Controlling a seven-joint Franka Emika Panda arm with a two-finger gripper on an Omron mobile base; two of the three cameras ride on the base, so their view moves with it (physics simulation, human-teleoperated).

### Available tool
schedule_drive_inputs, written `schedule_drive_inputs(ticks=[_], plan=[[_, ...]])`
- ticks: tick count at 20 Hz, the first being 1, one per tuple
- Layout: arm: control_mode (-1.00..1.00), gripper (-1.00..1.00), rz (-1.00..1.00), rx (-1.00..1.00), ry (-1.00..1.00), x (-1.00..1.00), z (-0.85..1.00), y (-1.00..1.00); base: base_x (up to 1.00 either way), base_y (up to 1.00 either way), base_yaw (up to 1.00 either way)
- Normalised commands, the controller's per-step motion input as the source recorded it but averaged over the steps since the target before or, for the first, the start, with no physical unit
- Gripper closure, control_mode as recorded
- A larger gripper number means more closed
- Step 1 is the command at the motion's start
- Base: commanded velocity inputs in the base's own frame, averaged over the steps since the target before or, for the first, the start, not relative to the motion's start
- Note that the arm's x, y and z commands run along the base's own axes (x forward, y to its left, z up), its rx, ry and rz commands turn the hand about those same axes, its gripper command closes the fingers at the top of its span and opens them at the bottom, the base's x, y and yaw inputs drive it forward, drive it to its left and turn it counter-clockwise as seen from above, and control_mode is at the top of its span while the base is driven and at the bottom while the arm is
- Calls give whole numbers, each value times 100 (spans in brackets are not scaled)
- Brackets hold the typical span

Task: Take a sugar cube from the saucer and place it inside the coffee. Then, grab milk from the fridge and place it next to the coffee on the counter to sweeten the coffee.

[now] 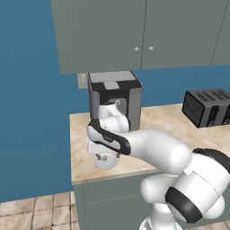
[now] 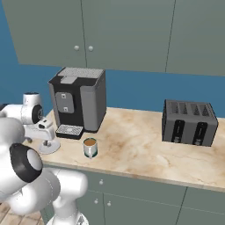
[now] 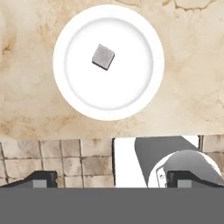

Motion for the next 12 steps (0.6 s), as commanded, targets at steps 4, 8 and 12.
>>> schedule_drive_inputs(ticks=[4, 8, 12], plan=[[-100, -100, -4, -2, -5, 24, -31, 0, 0, 0, 0], [-100, -100, -5, -2, -2, 33, -29, 1, 0, 0, 0], [-100, -100, -5, -1, 0, 34, -18, 3, 0, 0, 0]])
